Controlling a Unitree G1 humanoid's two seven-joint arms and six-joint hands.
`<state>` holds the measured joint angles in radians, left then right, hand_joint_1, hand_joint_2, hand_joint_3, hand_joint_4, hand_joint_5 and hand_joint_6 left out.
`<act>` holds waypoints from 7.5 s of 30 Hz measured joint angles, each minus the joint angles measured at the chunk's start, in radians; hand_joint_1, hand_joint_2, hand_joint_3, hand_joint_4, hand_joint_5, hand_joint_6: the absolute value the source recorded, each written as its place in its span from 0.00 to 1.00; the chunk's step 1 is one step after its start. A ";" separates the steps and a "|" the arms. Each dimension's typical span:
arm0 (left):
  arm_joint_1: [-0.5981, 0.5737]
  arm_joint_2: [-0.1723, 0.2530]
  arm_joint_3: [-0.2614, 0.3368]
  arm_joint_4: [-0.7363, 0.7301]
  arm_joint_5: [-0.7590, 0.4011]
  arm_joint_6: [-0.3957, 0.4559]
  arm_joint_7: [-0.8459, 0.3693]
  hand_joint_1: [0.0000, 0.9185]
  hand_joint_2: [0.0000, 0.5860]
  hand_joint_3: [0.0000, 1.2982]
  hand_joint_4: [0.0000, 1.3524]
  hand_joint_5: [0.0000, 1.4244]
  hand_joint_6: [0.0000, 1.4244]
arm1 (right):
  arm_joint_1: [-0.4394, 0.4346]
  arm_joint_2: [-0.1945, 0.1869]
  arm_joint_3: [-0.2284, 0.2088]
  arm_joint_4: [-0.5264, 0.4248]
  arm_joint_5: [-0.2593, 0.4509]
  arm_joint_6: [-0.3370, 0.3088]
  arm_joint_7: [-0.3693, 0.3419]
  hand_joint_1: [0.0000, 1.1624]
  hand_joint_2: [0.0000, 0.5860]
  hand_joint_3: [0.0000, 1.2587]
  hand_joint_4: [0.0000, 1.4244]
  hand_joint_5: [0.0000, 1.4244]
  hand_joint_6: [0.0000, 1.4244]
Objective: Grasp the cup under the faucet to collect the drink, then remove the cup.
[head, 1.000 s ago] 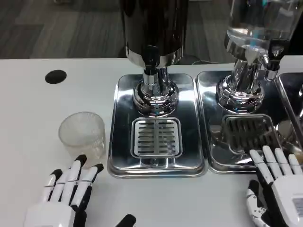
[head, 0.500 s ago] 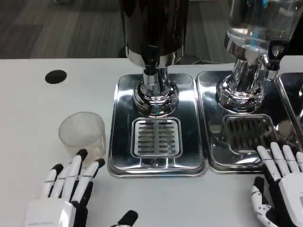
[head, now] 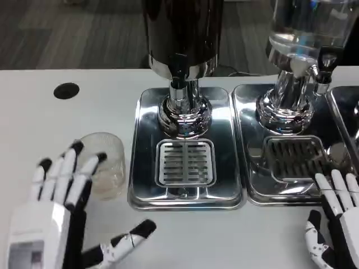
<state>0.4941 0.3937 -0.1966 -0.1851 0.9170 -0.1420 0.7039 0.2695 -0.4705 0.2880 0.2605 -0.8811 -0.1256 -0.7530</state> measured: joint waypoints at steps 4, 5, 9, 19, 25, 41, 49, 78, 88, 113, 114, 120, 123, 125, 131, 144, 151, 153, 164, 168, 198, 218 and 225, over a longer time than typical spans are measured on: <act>-0.054 -0.012 0.063 -0.039 -0.055 0.045 -0.120 0.00 0.06 0.13 0.00 0.05 0.02 | 0.008 0.000 -0.004 0.001 0.007 0.000 0.000 0.13 1.00 0.08 0.00 0.00 0.00; -0.072 -0.015 0.080 -0.039 -0.081 0.056 -0.141 0.00 0.06 0.12 0.00 0.05 0.02 | 0.008 0.000 -0.005 0.001 0.007 -0.001 0.000 0.13 1.00 0.08 0.00 0.00 0.00; -0.154 -0.027 0.128 -0.024 -0.130 0.110 -0.232 0.00 0.05 0.11 0.00 0.05 0.02 | 0.010 0.000 -0.007 0.002 0.013 -0.006 0.000 0.13 1.00 0.08 0.00 0.00 0.00; -0.310 -0.010 0.138 0.098 -0.138 0.217 -0.368 0.00 0.03 0.12 0.00 0.07 0.06 | 0.017 0.000 -0.007 -0.006 0.013 -0.008 0.006 0.13 1.00 0.08 0.00 0.00 0.00; -0.396 -0.010 0.099 0.184 -0.121 0.265 -0.392 0.00 0.02 0.12 0.00 0.09 0.06 | 0.026 0.004 -0.007 -0.025 0.013 -0.006 0.008 0.13 1.00 0.08 0.00 0.00 0.00; -0.499 -0.026 0.019 0.358 -0.126 0.290 -0.398 0.09 0.08 0.13 0.05 0.19 0.19 | 0.042 0.000 -0.005 -0.027 -0.019 -0.007 0.009 0.14 1.00 0.11 0.00 0.00 0.00; -0.500 -0.027 0.018 0.355 -0.131 0.284 -0.375 0.41 0.20 0.43 0.40 0.60 0.80 | 0.042 0.000 -0.002 -0.019 -0.017 -0.019 0.009 0.14 1.00 0.12 0.00 0.00 0.02; -0.481 -0.084 0.009 0.363 -0.123 0.309 -0.218 0.71 0.06 0.65 0.64 0.72 0.96 | 0.039 0.001 -0.003 0.018 0.010 -0.041 0.006 0.12 0.99 0.14 0.00 0.00 0.05; -0.472 -0.078 -0.001 0.344 -0.111 0.301 -0.181 0.68 0.07 0.66 0.64 0.71 0.96 | 0.039 0.001 -0.003 0.018 0.014 -0.041 0.006 0.11 0.99 0.14 0.00 0.00 0.06; -0.678 -0.161 -0.202 0.420 0.080 0.406 -0.247 0.58 0.06 0.66 0.64 0.73 0.97 | 0.091 -0.005 -0.039 -0.112 0.010 -0.042 0.010 0.11 1.00 0.15 0.00 0.00 0.06; -0.691 -0.167 -0.210 0.434 0.080 0.406 -0.243 0.55 0.06 0.66 0.64 0.74 0.97 | 0.092 -0.004 -0.040 -0.114 0.010 -0.042 0.010 0.11 1.00 0.15 0.00 0.00 0.06; -0.742 -0.191 -0.225 0.516 0.078 0.406 -0.200 0.51 0.07 0.66 0.64 0.74 0.97 | 0.111 -0.004 -0.047 -0.164 0.009 -0.050 0.011 0.10 0.99 0.15 0.00 0.00 0.06; -0.766 -0.201 -0.242 0.552 0.078 0.406 -0.177 0.50 0.07 0.65 0.63 0.74 0.97 | 0.112 -0.004 -0.052 -0.174 0.009 -0.052 0.016 0.10 0.99 0.15 0.00 0.00 0.06; -0.778 -0.205 -0.249 0.569 0.078 0.406 -0.167 0.48 0.07 0.65 0.62 0.73 0.97 | 0.114 -0.004 -0.055 -0.174 0.011 -0.053 0.018 0.10 0.99 0.15 0.00 0.00 0.06; -0.809 -0.215 -0.255 0.615 0.068 0.402 -0.151 0.33 0.11 0.59 0.56 0.69 0.90 | 0.120 -0.004 -0.071 -0.175 0.018 -0.055 0.031 0.10 0.99 0.15 0.00 0.00 0.06; -0.802 -0.184 -0.251 0.618 0.006 0.320 -0.135 0.00 0.09 0.32 0.25 0.42 0.51 | 0.102 0.013 -0.075 -0.156 0.033 -0.064 0.064 0.10 0.98 0.15 0.00 0.00 0.07; -0.795 -0.174 -0.250 0.598 -0.001 0.313 -0.133 0.00 0.09 0.29 0.21 0.36 0.41 | 0.096 0.020 -0.074 -0.152 0.034 -0.072 0.073 0.10 0.99 0.15 0.00 0.00 0.08; -0.791 -0.174 -0.250 0.594 -0.001 0.313 -0.133 0.00 0.09 0.26 0.18 0.34 0.38 | 0.096 0.020 -0.074 -0.152 0.035 -0.074 0.073 0.10 0.99 0.15 0.00 0.00 0.08; -0.757 -0.161 -0.246 0.509 0.000 0.315 -0.133 0.00 0.08 0.22 0.07 0.26 0.27 | 0.100 0.020 -0.078 -0.150 0.041 -0.078 0.073 0.11 1.00 0.15 0.00 0.00 0.08; -0.732 -0.149 -0.236 0.464 -0.002 0.312 -0.133 0.00 0.07 0.21 0.06 0.24 0.24 | 0.104 0.020 -0.082 -0.150 0.041 -0.079 0.073 0.12 1.00 0.15 0.00 0.00 0.08; -0.679 -0.112 -0.136 0.076 -0.007 0.253 -0.367 0.00 0.13 0.27 0.11 0.21 0.22 | 0.153 -0.001 -0.127 -0.231 0.036 -0.089 0.076 0.13 1.00 0.15 0.00 0.00 0.08; -0.635 -0.125 -0.097 0.058 0.029 0.194 -0.295 0.00 0.20 0.52 0.41 0.43 0.40 | 0.140 0.003 -0.123 -0.231 0.033 -0.091 0.085 0.14 1.00 0.15 0.00 0.00 0.09; -0.613 -0.127 -0.094 0.056 0.033 0.179 -0.276 0.00 0.20 0.52 0.41 0.44 0.40 | 0.135 0.019 -0.117 -0.231 0.019 -0.091 0.090 0.14 1.00 0.15 0.00 0.00 0.09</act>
<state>-0.1192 0.2668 -0.2902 -0.1295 0.9504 0.0369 0.4275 0.4043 -0.4514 0.1715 0.0294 -0.8621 -0.2165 -0.6628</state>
